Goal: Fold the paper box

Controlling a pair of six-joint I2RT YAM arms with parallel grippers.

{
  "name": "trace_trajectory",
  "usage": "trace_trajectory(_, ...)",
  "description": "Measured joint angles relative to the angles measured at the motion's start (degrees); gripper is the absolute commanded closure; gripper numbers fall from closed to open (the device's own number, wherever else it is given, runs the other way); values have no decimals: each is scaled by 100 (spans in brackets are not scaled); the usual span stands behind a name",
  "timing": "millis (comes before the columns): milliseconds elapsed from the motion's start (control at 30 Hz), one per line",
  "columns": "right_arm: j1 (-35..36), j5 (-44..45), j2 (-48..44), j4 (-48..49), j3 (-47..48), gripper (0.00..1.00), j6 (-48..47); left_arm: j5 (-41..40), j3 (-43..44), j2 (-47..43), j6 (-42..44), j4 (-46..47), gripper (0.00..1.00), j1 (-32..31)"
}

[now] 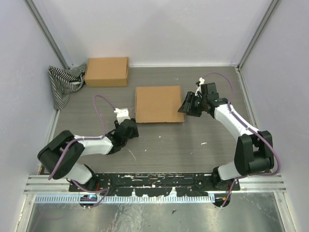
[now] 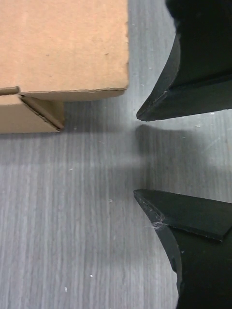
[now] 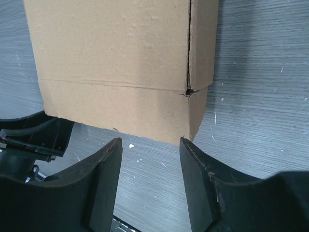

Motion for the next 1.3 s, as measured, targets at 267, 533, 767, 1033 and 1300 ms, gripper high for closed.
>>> trace_trajectory(267, 0, -13, -125, 57, -181, 44, 4, -323, -361, 850, -42, 2341, 35, -17)
trace_trajectory(533, 0, -50, -125, 66, -186, 44, 2, -205, -691, 1617, -269, 4304, 35, -24)
trace_trajectory(767, 0, -50, -144, 66, -186, 44, -20, -345, -966, 2127, -269, 5554, 55, -44)
trace_trajectory(1033, 0, -46, -146, 63, -184, 44, -63, -890, -1032, 1650, 79, 4680, 57, -59)
trace_trajectory(1300, 0, -59, -146, 66, -186, 51, -63, -949, -868, 1403, 254, 4039, 41, -59)
